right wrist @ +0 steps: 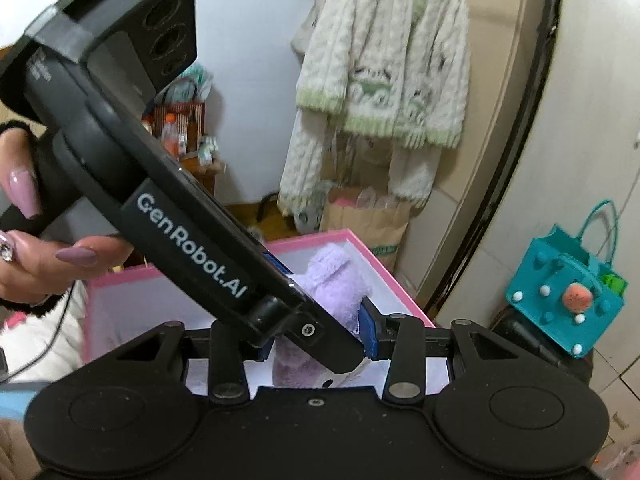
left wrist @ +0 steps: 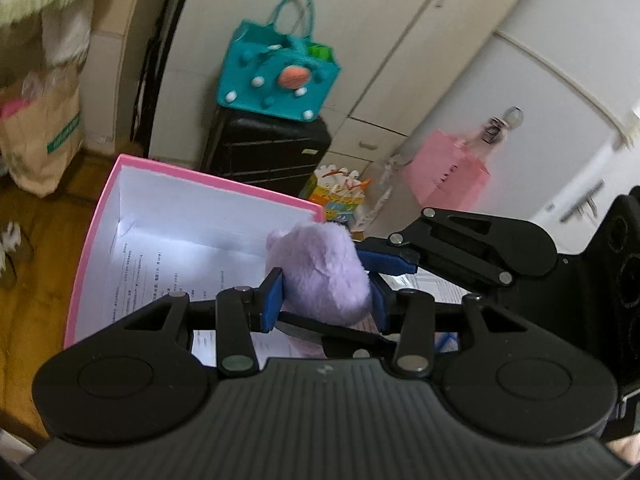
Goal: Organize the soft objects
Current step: 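Lift the lavender plush with the right gripper and carry it over the pink box, then lower the lavender plush into the pink box and open the right gripper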
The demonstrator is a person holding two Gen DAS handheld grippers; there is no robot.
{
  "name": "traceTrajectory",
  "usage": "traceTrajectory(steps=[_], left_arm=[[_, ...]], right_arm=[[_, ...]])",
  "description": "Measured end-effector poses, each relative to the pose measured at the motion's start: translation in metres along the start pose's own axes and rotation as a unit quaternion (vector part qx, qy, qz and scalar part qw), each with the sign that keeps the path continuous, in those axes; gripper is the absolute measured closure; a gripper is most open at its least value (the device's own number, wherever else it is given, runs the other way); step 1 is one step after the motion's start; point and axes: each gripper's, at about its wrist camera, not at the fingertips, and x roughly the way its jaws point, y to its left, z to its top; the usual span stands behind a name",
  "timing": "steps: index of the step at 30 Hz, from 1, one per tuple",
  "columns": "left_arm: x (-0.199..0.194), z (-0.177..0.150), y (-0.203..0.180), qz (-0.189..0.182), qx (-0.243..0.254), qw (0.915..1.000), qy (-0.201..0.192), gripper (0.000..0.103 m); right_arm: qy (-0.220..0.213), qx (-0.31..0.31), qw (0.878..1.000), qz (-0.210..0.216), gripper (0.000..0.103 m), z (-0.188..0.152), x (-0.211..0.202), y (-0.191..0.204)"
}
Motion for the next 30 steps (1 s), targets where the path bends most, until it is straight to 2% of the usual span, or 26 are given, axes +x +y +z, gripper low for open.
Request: traceTrajectory(steps=[5,10,17,21,23,27,30], left_arm=[[0.036,0.010,0.025,0.000,-0.040,0.9992,0.011,0.063],[0.069,0.005,0.046,-0.006,-0.081,0.9959,0.039,0.063],[0.084,0.005,0.049,0.023,-0.070,0.9955,0.058,0.066],[0.086,0.007,0.056,0.027,-0.076,0.9948,0.061,0.069],[0.086,0.006,0.057,0.032,-0.074,0.9949,0.061,0.076],[0.089,0.005,0.055,0.031,-0.064,0.9948,0.073,0.080],[0.089,0.007,0.054,0.044,-0.054,0.9946,0.077,0.082]], right_arm=[[0.044,-0.062,0.997,-0.018,0.056,-0.006,0.038,-0.005],[0.082,-0.063,0.995,-0.009,0.057,-0.019,0.061,-0.009],[0.115,-0.083,0.990,-0.015,0.062,-0.020,0.084,-0.007],[0.142,-0.095,0.985,-0.033,0.063,-0.025,0.098,-0.004],[0.151,-0.087,0.984,-0.032,0.063,-0.028,0.103,-0.005],[0.150,-0.096,0.984,-0.024,0.062,-0.030,0.102,-0.002],[0.147,-0.087,0.985,-0.014,0.059,-0.031,0.095,-0.004]])
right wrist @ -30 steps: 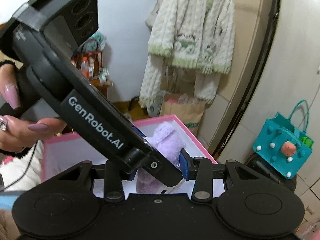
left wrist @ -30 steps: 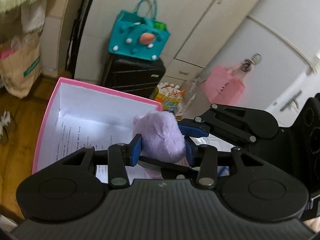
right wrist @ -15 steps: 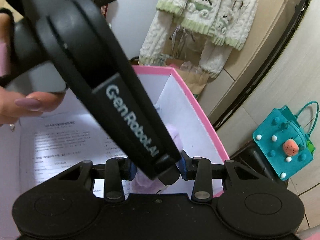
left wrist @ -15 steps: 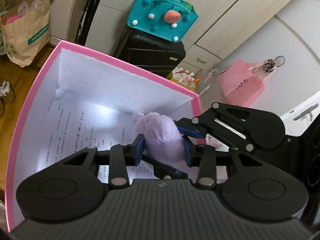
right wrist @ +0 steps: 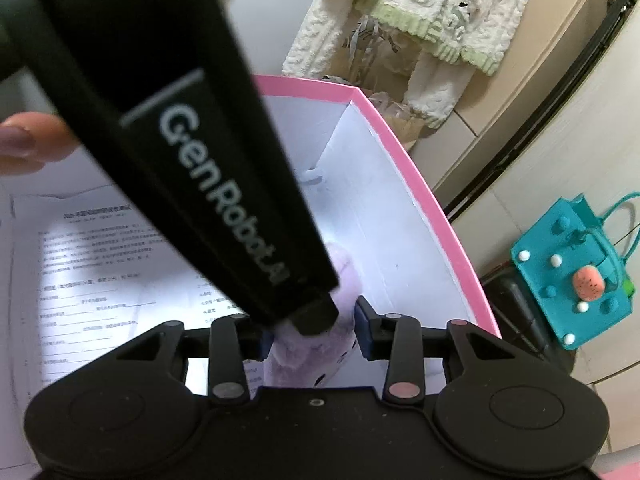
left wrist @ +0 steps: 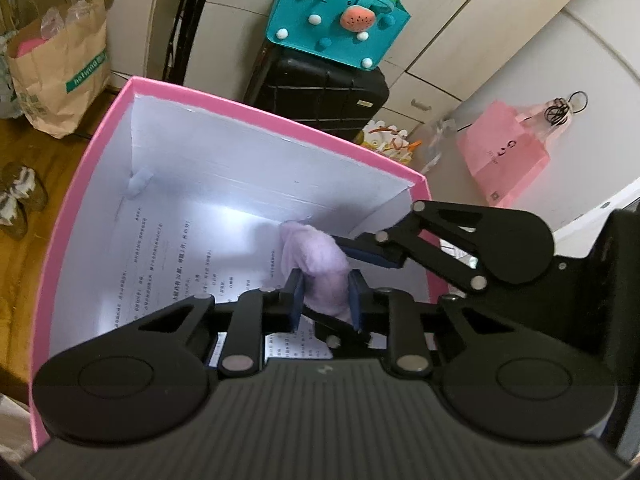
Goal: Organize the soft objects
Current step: 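Lower the lavender plush into the pink box and open the right gripper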
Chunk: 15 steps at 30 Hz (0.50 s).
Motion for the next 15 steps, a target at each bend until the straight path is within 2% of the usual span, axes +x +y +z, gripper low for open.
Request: traceTrajectory(steps=[7,10,12,15], left_arm=[[0.000,-0.004,0.004,0.050,0.010,0.9987,0.006,0.083],[0.006,-0.005,0.009,0.067,0.001,0.9977,0.011,0.083],[0.010,-0.006,0.011,0.065,-0.003,0.9978,0.011,0.082],[0.011,-0.005,0.007,0.082,-0.001,0.9967,-0.005,0.079]], right_arm=[[-0.002,0.003,1.000,0.031,0.060,-0.008,-0.009,-0.006],[0.004,-0.005,1.000,0.012,0.065,-0.011,-0.010,0.000],[0.011,0.005,1.000,-0.003,0.066,-0.011,-0.008,0.000],[0.010,0.014,1.000,-0.022,0.069,-0.011,-0.012,0.003]])
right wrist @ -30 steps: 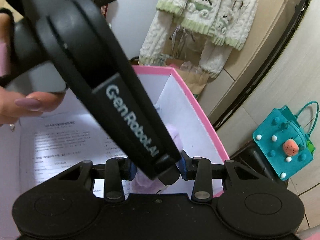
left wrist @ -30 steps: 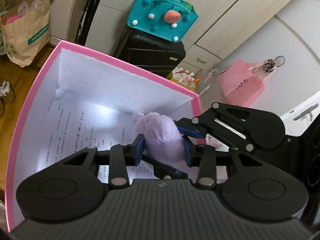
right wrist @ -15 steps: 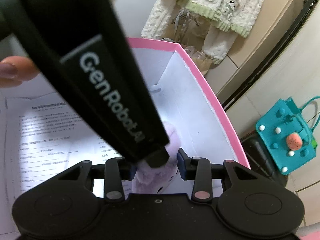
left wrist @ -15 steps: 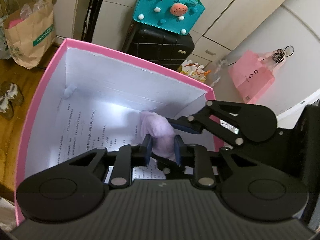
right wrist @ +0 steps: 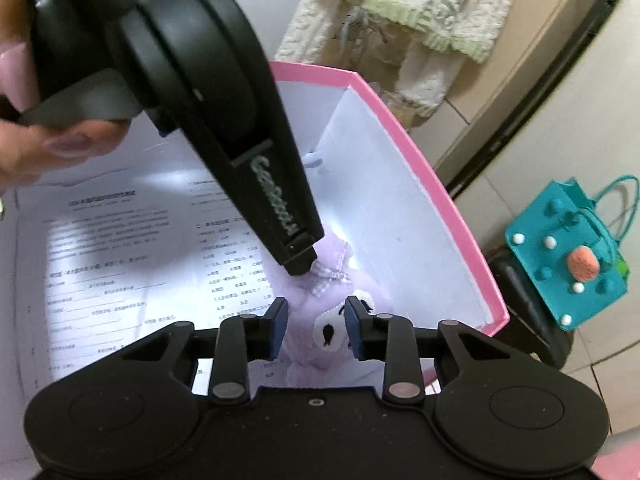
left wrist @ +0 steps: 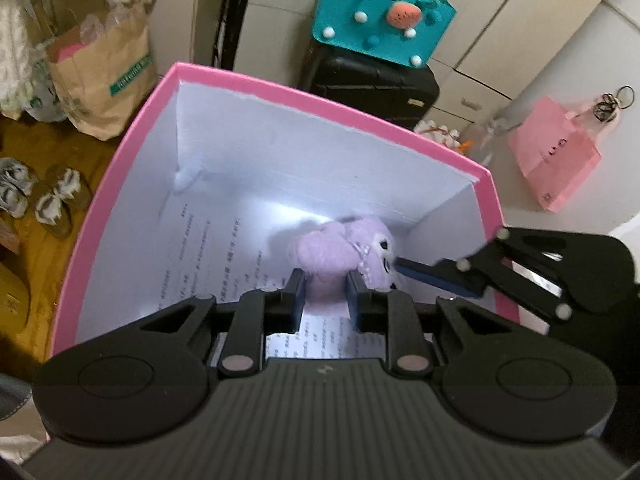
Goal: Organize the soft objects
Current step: 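Lower the lavender plush into the pink box and open the right gripper, then move the right tool back toward the white-and-brown round plush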
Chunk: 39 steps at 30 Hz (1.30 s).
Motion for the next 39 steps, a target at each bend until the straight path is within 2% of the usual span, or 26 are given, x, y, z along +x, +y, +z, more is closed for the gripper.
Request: traceTrajectory(steps=[3,5,9,13,17,21,27,32,39], left_arm=[[-0.004,0.000,-0.001,0.024,0.002,0.9997,-0.010,0.070],[-0.012,-0.002,-0.001,0.040,0.011,0.9989,-0.022,0.056],[-0.038,-0.013,-0.004,0.049,0.040,0.9975,-0.032,0.053],[-0.063,-0.025,-0.012,0.060,0.070,0.9948,-0.043,0.050],[-0.090,-0.039,-0.020,0.057,0.092,0.9929,-0.050,0.048],[-0.119,-0.053,-0.032,0.054,0.115,0.9898,-0.064,0.047],[-0.160,-0.078,-0.053,0.051,0.149,0.9847,-0.074,0.044],[-0.192,-0.103,-0.066,0.043,0.176,0.9806,-0.075,0.041],[-0.218,-0.137,-0.085,0.034,0.205,0.9760,-0.067,0.040]], right_arm=[[-0.011,0.032,0.999,0.003,0.069,-0.002,-0.014,-0.001],[-0.018,0.063,0.998,0.017,0.068,-0.005,-0.027,-0.003],[-0.038,0.121,0.991,0.042,0.068,-0.014,-0.051,-0.007],[-0.050,0.183,0.979,0.073,0.068,-0.026,-0.080,-0.008],[-0.054,0.218,0.970,0.091,0.067,-0.036,-0.104,0.000],[-0.055,0.237,0.965,0.098,0.066,-0.038,-0.125,0.006],[-0.065,0.241,0.964,0.093,0.064,-0.041,-0.162,0.019],[-0.081,0.237,0.964,0.089,0.055,-0.048,-0.199,0.031],[-0.096,0.239,0.963,0.082,0.049,-0.068,-0.239,0.051]])
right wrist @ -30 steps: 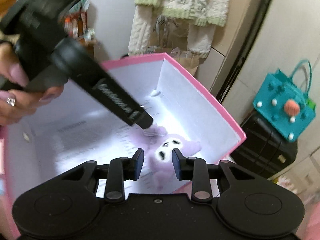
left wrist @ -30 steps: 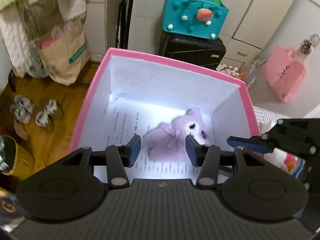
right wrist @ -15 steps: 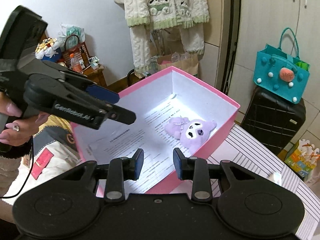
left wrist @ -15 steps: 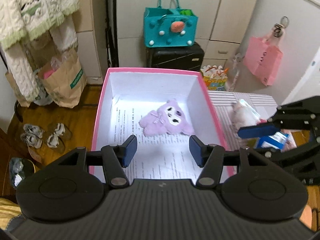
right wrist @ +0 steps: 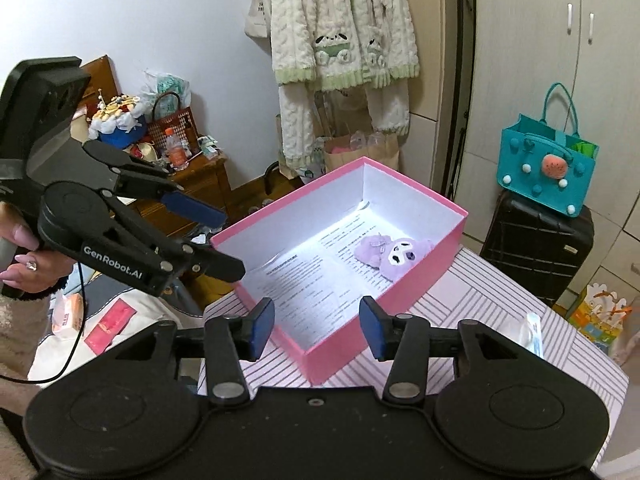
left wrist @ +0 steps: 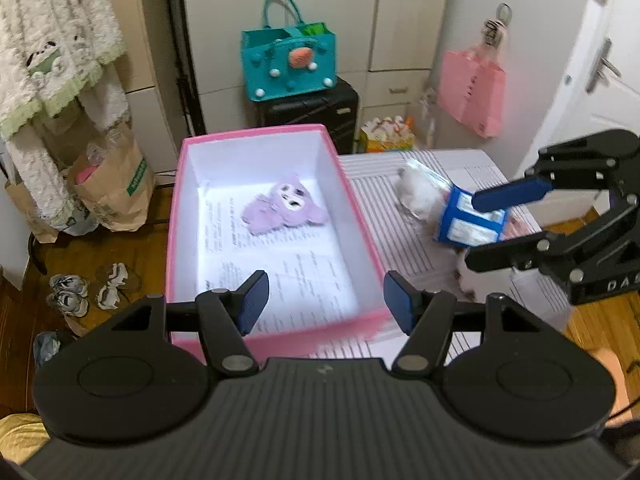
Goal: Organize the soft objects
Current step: 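Move the right tool back toward the white-and-brown round plush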
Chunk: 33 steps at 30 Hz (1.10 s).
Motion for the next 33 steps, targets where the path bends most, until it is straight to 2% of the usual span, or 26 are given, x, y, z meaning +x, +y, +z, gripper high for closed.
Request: traceTrajectory(steps=[4,8,11,16,24,33], left_arm=[[-0.010,-0.012,-0.019,-0.009,0.022,0.9997,0.008,0.040],[-0.020,-0.023,-0.039,-0.023,0.043,0.9987,0.015,0.032],[-0.024,-0.031,-0.054,-0.029,0.058,0.9978,0.012,0.031],[-0.024,-0.043,-0.080,-0.049,0.085,0.9951,0.016,0.030],[-0.006,-0.055,-0.108,-0.075,0.112,0.9904,0.033,0.028],[0.019,-0.062,-0.132,-0.094,0.135,0.9861,0.024,0.025]], right_arm=[[-0.003,-0.001,1.000,-0.012,0.046,-0.018,-0.022,0.007],[-0.005,0.003,1.000,-0.027,0.044,-0.035,-0.042,0.011],[-0.008,0.009,0.999,-0.035,0.040,-0.052,-0.056,0.012],[-0.004,0.023,0.998,-0.057,0.039,-0.085,-0.070,0.014],[0.010,0.052,0.996,-0.077,0.037,-0.132,-0.077,0.009],[-0.015,0.066,0.992,-0.107,0.030,-0.177,-0.066,0.000]])
